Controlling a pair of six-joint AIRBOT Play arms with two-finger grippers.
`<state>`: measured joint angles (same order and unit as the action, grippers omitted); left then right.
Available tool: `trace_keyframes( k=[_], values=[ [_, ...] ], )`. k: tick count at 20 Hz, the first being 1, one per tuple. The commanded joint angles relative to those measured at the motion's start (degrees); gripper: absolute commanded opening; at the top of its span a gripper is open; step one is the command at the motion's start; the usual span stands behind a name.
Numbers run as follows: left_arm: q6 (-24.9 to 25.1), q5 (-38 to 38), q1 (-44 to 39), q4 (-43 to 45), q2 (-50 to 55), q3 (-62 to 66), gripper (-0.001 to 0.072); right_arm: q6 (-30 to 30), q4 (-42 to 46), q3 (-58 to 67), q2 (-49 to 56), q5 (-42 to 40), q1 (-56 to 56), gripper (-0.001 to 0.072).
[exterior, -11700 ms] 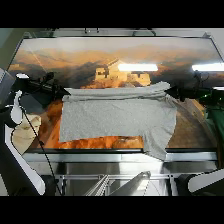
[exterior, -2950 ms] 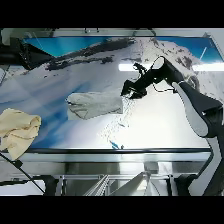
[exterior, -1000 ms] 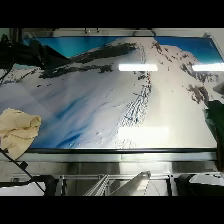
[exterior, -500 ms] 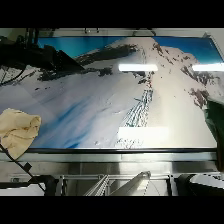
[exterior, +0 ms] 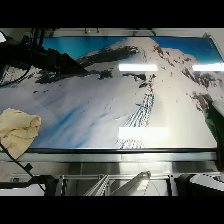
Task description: Fold the shirts.
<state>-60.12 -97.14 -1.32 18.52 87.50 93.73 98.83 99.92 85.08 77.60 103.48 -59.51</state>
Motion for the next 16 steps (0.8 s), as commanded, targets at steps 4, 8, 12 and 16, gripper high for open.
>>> trace_keyframes(
  k=[4, 8, 12, 16],
  values=[
    [-0.15, 0.07, -0.09, -0.04, -0.02, -0.02, 0.0000, 0.68, 5.49, -13.46, -0.37, -10.95, 0.02, 0.0199],
    [-0.61, 0.13, -0.09, -0.07, -0.02, -0.02, 0.0000, 0.46, 5.11, -13.44, 0.55, -10.36, 0.42, 0.0691],
    [-0.61, 1.18, -0.07, -0.11, -0.02, 0.00, 0.0001, 0.63, -9.68, -9.22, 0.57, -10.75, 2.10, 0.0685],
    [-0.66, 1.16, 0.37, -0.07, -0.02, 3.80, 0.0000, -5.92, -42.01, -1.27, 0.52, -14.16, 8.17, 0.0015]
  ],
)
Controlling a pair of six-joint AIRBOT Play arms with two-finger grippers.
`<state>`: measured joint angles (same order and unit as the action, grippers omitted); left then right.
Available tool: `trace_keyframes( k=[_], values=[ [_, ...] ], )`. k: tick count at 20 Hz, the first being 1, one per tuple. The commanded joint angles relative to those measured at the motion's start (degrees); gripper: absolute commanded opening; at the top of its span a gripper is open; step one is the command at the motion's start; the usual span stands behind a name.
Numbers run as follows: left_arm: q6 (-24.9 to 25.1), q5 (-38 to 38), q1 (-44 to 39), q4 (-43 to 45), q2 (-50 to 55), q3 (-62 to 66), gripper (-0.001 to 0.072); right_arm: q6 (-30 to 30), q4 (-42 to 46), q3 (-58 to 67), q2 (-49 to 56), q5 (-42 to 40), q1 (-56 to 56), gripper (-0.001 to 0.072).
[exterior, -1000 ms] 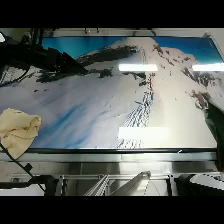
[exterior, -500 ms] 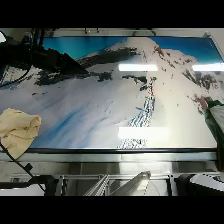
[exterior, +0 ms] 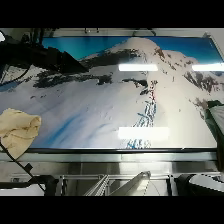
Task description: Fold the shirts.
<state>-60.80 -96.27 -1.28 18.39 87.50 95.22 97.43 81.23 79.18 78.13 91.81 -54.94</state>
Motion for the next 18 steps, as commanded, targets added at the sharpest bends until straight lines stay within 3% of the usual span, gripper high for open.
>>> trace_keyframes(
  k=[1, 2, 6, 9, 14, 18],
  values=[
    [-0.52, 0.61, 1.05, 0.15, -0.02, 4.55, -0.0001, -5.46, -29.24, 5.70, -0.28, -3.21, 5.79, 0.0015],
    [-1.90, 1.11, 2.01, 1.25, -0.02, 6.97, -0.0001, -6.14, -32.26, 5.75, -0.96, -3.80, 8.17, 0.0014],
    [-5.99, 1.79, 5.25, 10.62, -1.57, 9.01, -0.0001, -10.67, -31.15, -0.55, -6.97, -4.48, 22.99, 0.0014],
    [-4.55, 3.54, 4.74, 10.58, -8.57, -7.28, -0.0001, -13.40, -31.17, -16.63, -17.22, -11.37, 37.66, 0.0014],
    [-2.03, 15.80, -1.14, 10.64, -23.61, -46.34, 0.0000, -13.00, -31.58, -45.53, -31.41, -31.61, 60.39, 0.0015],
    [-2.05, 17.92, -2.49, 10.54, -27.41, -58.69, 0.0000, -13.05, -32.50, -47.93, -31.36, -33.03, 62.12, 0.0015]
  ],
)
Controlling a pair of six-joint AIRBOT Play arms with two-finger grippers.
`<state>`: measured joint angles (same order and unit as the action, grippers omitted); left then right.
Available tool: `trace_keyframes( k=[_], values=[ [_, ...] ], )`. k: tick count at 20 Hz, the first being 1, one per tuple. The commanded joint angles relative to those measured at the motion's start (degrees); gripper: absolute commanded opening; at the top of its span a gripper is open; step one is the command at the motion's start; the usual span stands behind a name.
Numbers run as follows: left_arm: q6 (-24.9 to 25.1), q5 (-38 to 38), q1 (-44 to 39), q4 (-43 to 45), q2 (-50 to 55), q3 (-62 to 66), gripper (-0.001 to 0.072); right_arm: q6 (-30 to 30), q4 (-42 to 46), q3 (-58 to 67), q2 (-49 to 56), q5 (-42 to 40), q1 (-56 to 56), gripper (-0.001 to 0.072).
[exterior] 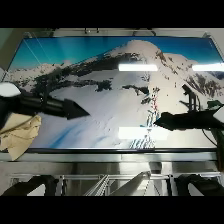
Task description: Fold the shirts.
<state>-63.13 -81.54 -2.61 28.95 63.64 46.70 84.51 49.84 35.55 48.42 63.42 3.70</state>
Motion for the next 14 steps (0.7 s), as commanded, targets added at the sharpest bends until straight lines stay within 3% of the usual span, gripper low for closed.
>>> trace_keyframes(
  k=[1, 14],
  values=[
    [0.28, 3.78, -1.16, -0.07, -4.22, -11.13, 0.0000, -0.13, -1.75, -4.33, -1.66, -4.94, 3.48, 0.0014],
    [0.02, 5.07, -1.16, -0.13, -11.43, -12.15, 0.0001, -0.13, -4.04, -4.35, -1.64, -4.90, 3.54, 0.0015]
  ],
)
